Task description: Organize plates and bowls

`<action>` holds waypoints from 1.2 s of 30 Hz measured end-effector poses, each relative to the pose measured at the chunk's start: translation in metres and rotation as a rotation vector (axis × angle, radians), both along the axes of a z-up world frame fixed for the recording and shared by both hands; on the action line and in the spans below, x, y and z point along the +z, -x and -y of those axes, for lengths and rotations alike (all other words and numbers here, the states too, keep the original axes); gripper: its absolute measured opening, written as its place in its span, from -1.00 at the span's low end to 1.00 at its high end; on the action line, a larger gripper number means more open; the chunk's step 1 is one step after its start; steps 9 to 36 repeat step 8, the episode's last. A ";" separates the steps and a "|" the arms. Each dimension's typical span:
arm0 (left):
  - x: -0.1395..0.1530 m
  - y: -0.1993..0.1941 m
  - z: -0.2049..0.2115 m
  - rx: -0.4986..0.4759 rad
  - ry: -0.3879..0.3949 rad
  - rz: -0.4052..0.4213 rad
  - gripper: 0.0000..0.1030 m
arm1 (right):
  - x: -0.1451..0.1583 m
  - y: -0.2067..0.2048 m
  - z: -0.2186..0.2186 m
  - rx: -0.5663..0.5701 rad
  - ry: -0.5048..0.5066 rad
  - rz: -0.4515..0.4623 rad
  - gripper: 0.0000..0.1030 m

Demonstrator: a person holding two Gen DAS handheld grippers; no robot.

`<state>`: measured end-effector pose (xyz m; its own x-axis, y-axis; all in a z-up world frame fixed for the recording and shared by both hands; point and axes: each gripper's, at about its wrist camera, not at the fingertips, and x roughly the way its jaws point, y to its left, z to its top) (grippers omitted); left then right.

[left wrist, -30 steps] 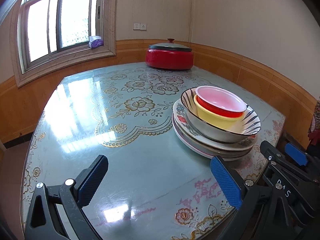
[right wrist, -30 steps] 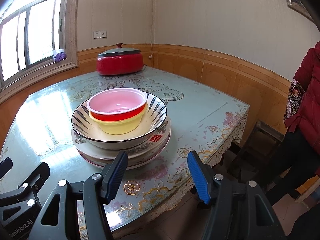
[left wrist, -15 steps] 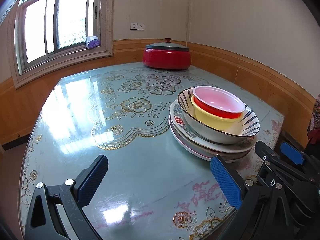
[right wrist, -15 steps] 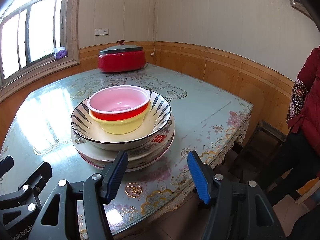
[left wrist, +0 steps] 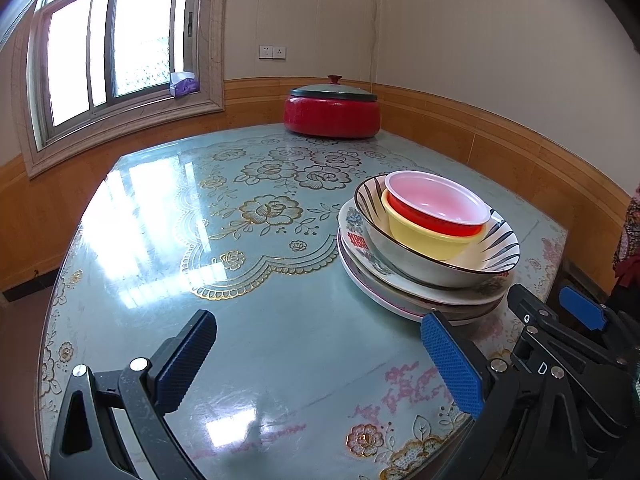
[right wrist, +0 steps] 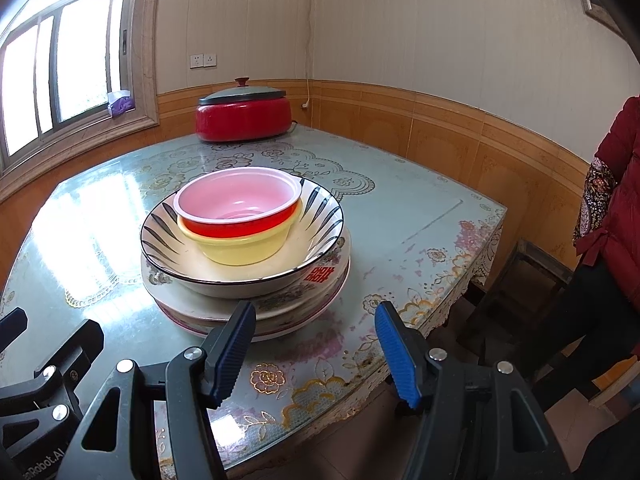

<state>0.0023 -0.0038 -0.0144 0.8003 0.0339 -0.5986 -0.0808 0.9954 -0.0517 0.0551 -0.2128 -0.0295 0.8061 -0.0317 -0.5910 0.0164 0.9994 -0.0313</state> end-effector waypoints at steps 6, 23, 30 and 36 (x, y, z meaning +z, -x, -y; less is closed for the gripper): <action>-0.004 -0.001 -0.001 0.000 0.010 -0.015 0.84 | -0.001 0.000 -0.001 0.000 -0.002 -0.002 0.22; -0.004 -0.001 -0.002 -0.005 0.016 -0.015 0.85 | -0.001 0.000 -0.001 -0.001 -0.002 -0.001 0.22; -0.004 -0.001 -0.002 -0.005 0.016 -0.015 0.85 | -0.001 0.000 -0.001 -0.001 -0.002 -0.001 0.22; -0.004 -0.001 -0.002 -0.005 0.016 -0.015 0.85 | -0.001 0.000 -0.001 -0.001 -0.002 -0.001 0.22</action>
